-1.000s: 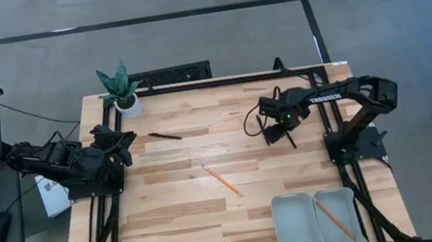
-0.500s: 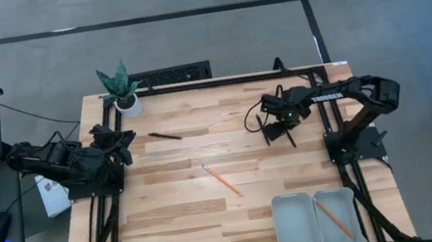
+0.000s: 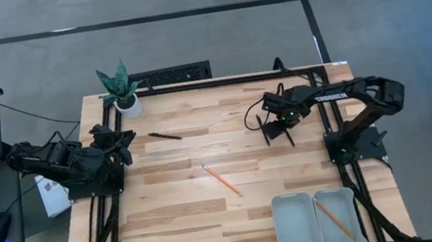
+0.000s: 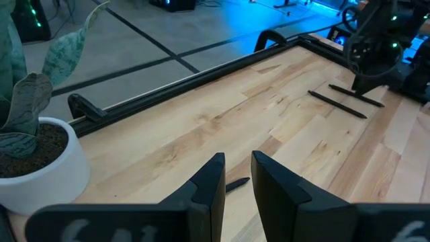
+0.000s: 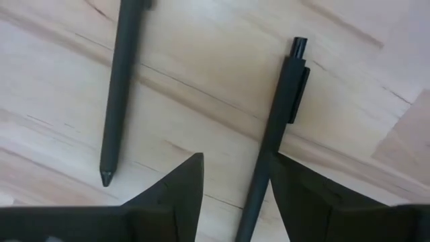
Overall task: Sort pens & pencils
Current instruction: Put the top right black pen into the bottom left gray bin
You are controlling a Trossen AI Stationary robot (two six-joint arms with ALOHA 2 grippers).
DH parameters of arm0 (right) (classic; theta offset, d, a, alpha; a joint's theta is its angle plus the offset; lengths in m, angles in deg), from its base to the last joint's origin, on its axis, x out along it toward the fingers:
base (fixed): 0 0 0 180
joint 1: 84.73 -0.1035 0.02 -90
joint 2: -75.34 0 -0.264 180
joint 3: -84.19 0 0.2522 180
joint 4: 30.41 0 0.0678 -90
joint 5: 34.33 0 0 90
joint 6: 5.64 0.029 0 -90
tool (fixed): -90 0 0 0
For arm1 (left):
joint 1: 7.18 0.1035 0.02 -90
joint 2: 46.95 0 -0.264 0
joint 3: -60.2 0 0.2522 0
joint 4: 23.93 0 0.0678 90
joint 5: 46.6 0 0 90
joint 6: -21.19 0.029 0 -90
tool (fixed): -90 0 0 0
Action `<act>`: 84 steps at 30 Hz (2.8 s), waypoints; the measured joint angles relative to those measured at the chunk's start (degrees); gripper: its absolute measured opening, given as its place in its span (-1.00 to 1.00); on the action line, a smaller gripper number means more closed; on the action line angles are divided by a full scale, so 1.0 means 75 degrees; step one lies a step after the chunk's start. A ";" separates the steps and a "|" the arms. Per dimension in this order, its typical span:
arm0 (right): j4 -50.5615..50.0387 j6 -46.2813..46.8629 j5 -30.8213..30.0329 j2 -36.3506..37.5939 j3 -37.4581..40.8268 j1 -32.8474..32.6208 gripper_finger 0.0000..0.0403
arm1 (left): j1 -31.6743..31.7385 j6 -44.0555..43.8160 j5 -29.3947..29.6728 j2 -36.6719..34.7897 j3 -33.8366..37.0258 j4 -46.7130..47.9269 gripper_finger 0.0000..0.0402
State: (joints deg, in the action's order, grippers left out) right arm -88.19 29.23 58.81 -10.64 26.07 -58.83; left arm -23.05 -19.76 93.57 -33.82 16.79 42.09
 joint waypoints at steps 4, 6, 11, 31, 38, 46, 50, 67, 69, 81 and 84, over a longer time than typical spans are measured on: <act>-0.0056 -0.0023 -0.0057 0.0030 0.0000 0.0017 -0.06 | 0.0000 -0.0001 0.0000 0.0000 0.0000 0.0001 -0.68; -0.0098 -0.0053 -0.0120 0.0030 0.0000 0.0017 -0.06 | 0.0000 -0.0002 -0.0001 0.0000 0.0000 0.0001 -0.68; -0.0128 -0.0055 -0.0227 0.0038 -0.0006 0.0017 -0.07 | 0.0000 0.0000 0.0000 0.0000 0.0000 0.0001 -0.68; 0.0070 0.0434 0.0004 0.0068 0.0695 0.0017 -0.07 | 0.0000 0.0000 0.0003 0.0000 0.0000 0.0004 -0.68; 0.0115 0.0487 -0.0001 0.0068 0.0705 0.0017 -0.06 | 0.0000 -0.0002 0.0009 0.0000 -0.0002 0.0004 -0.68; 0.0130 0.0485 -0.0038 0.0068 0.0711 -0.0001 -0.07 | 0.0000 -0.0001 0.0013 0.0000 -0.0001 0.0004 -0.68; 0.0136 0.0484 -0.0040 0.0065 0.0711 -0.0001 -0.06 | 0.0000 -0.0002 0.0016 0.0000 -0.0002 0.0004 -0.68; 0.0162 0.0490 -0.0047 0.0060 0.0714 -0.0004 -0.15 | 0.0000 0.0000 0.0023 0.0000 0.0000 0.0004 -0.68; 0.0165 0.0490 -0.0047 0.0060 0.0714 -0.0004 -0.18 | 0.0000 -0.0002 0.0023 0.0000 -0.0001 0.0004 -0.68; 0.0197 0.0490 -0.0047 0.0057 0.0714 -0.0004 -0.45 | 0.0000 -0.0002 0.0023 0.0000 -0.0001 0.0004 -0.68; 0.0200 0.0490 -0.0047 0.0054 0.0714 -0.0004 -0.50 | 0.0000 0.0000 0.0023 0.0000 0.0000 0.0004 -0.68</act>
State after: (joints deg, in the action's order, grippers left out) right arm -86.69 32.90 58.46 -10.24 31.43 -58.86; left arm -23.05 -19.76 93.75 -33.82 16.79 42.12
